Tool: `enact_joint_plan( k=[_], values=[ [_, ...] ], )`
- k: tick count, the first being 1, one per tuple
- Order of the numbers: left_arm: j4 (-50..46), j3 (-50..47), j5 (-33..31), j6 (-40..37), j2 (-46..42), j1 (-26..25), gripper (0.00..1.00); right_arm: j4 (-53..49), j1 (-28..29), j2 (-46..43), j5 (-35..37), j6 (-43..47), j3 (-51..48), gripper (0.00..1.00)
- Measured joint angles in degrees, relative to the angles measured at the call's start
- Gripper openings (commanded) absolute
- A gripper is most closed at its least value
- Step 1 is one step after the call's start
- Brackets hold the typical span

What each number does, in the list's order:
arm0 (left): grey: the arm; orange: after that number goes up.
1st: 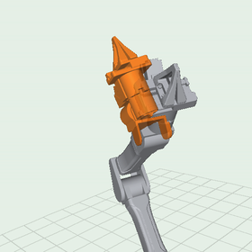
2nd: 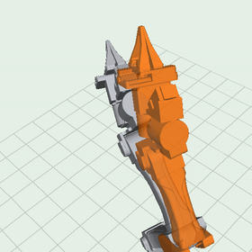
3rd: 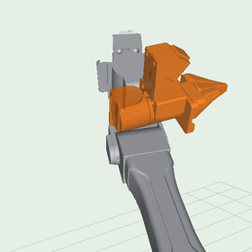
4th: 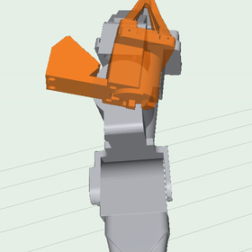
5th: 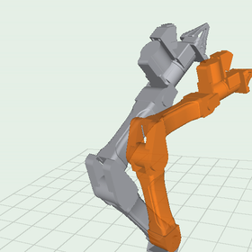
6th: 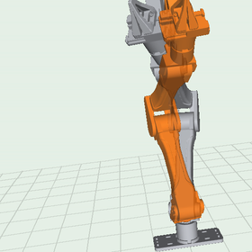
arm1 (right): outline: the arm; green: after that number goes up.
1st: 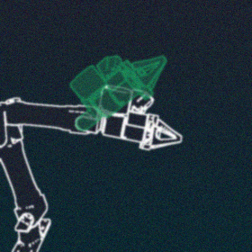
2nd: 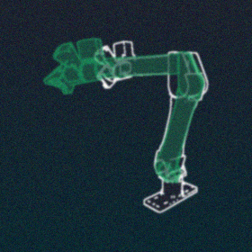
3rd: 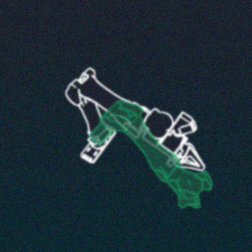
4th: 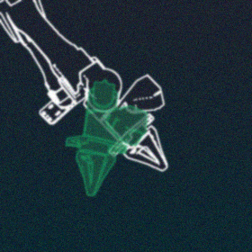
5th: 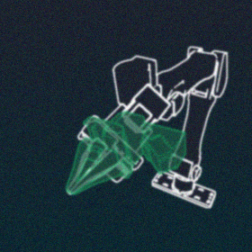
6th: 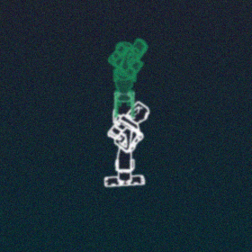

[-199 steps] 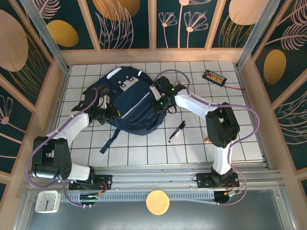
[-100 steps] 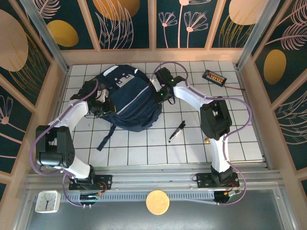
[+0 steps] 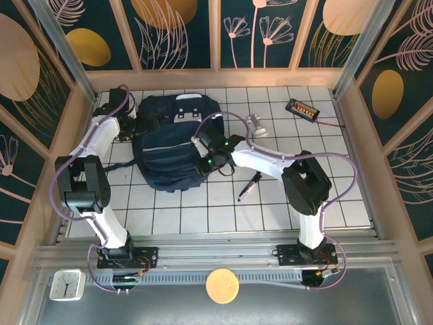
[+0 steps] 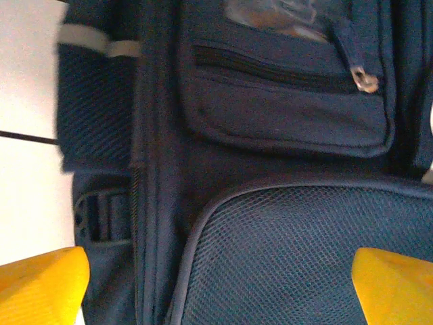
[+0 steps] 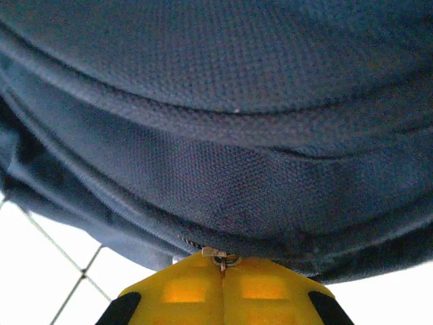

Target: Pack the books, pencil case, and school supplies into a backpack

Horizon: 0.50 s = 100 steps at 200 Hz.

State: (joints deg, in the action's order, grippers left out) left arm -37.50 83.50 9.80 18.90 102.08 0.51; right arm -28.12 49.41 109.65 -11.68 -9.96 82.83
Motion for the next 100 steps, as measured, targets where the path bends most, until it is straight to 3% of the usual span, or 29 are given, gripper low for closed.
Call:
enact_joint_plan(
  k=[17,35,73,100],
  values=[
    [1.4,-3.7,1.9,3.8,-3.5,0.4,0.99,0.4,0.1,0.0,-2.1,-2.5,0.0,0.0],
    [5.8,-14.3,6.9,12.3,-12.5,0.3,0.99,1.0,-0.3,0.0,-3.7,-4.2,0.1,0.0],
    [26.6,-46.5,17.4,43.3,-36.2,-1.3,0.99,1.2,-0.7,0.6,-6.0,-5.9,1.8,0.0],
    [34.5,-56.8,17.9,59.1,-42.8,-4.9,0.99,1.2,-0.7,1.2,-6.9,-5.9,2.6,0.0]
  ],
)
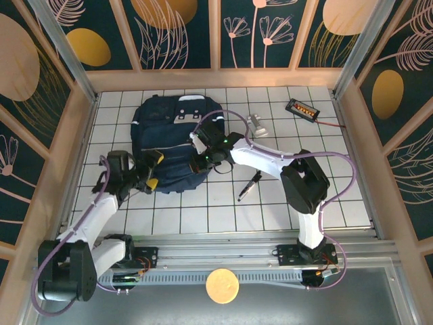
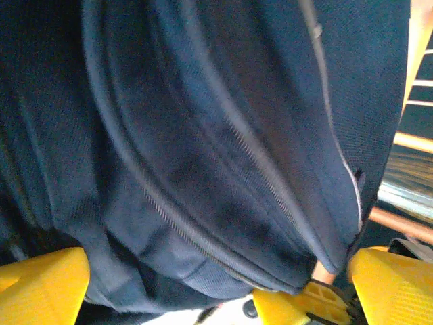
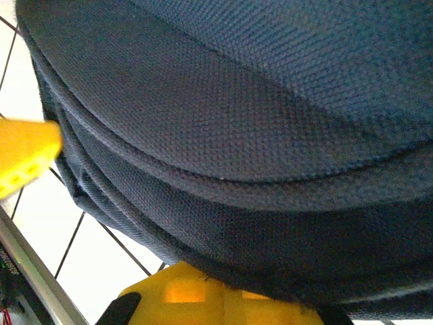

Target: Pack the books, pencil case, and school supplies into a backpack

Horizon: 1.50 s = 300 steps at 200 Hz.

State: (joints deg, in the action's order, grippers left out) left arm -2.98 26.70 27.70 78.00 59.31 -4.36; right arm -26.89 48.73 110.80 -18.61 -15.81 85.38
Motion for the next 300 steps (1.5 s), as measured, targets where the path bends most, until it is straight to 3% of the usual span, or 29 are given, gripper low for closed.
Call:
enact_joint_plan(
  k=[36,56,112,153,189,216,266,300],
  values=[
    [9.6,-2.0,-1.0,11.5,1.7,-3.1,0.99,0.0,0.0,0.0,-0.6,0.0,0.0,0.0],
    [13.4,-1.3,-1.2,14.3,5.1,-4.2,0.91,0.0,0.1,0.0,-0.6,-0.1,0.0,0.0],
    [20.2,-2.0,-2.0,19.5,11.5,-5.0,0.47,0.6,1.4,0.0,-0.5,-1.3,0.0,0.0],
    [24.4,-4.5,-3.1,20.6,12.6,-5.0,0.0,1.0,2.1,0.0,-0.3,-1.3,0.0,0.0],
    [24.8,-4.7,-2.8,18.2,12.7,-4.7,0.0,0.5,1.9,0.0,0.9,-0.8,0.0,0.0],
    [18.1,-3.0,-1.0,11.5,9.4,-2.3,0.0,0.1,0.7,0.0,1.1,2.6,-0.9,0.0],
    [1.7,3.4,1.9,-4.0,5.9,1.3,0.0,-2.8,-8.1,-0.1,0.6,17.3,-1.4,0.0],
    [-5.4,7.8,3.0,-12.3,7.4,1.3,0.0,-0.9,-9.6,-0.1,2.9,29.8,-1.5,0.0]
  ],
)
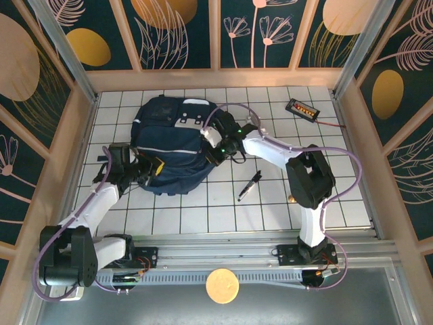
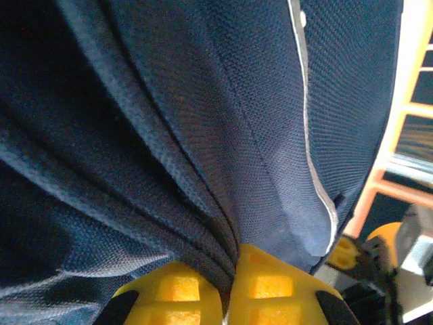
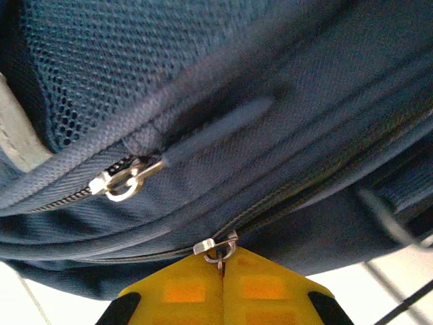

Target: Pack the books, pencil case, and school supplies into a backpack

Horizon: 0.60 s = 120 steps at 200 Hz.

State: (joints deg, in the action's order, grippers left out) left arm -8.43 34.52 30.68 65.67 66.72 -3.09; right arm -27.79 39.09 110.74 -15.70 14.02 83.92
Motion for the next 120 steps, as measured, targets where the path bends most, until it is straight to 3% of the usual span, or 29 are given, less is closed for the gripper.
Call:
enact_joint_plan(
  k=[81,120],
  values=[
    [-5.9,3.3,0.4,-10.3,0.8,0.1,0.0,11.3,-5.5,5.7,8.3,29.0,4.4,0.0],
    [-5.7,3.3,0.9,-11.5,0.8,0.1,0.0,14.6,-5.4,7.8,9.5,34.0,6.0,0.0]
  ],
)
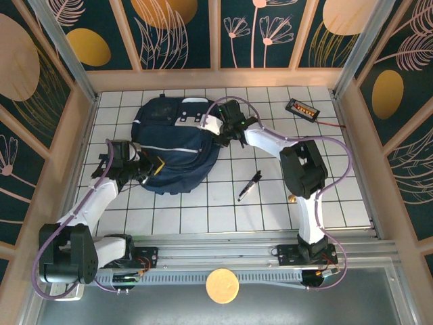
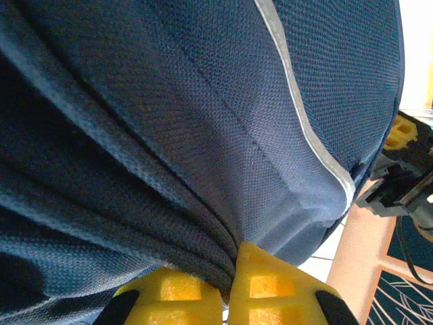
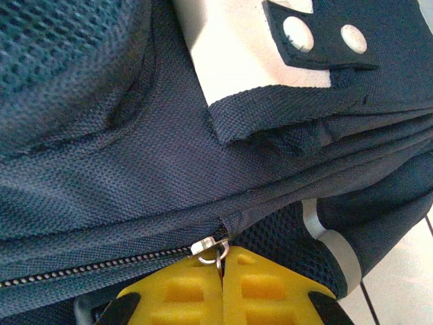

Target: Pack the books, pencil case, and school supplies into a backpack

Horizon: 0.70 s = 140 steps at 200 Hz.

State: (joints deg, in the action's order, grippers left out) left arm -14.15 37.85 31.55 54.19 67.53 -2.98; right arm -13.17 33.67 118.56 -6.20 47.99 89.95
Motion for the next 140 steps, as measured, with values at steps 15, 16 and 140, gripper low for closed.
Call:
enact_joint_plan(
  k=[15,16,140],
  values=[
    [0.0,0.0,0.0,-0.2,0.0,0.0,0.0,0.2,0.0,0.1,0.0,-0.4,0.0,0.3],
    [0.0,0.0,0.0,-0.2,0.0,0.0,0.0,0.2,0.0,0.1,0.0,-0.5,0.0,0.35],
    [-9.7,7.8,-0.5,2.0,-2.6,1.2,0.99,16.3,3.8,-27.7,-11.5,-7.3,-28.0,0.84]
  ],
)
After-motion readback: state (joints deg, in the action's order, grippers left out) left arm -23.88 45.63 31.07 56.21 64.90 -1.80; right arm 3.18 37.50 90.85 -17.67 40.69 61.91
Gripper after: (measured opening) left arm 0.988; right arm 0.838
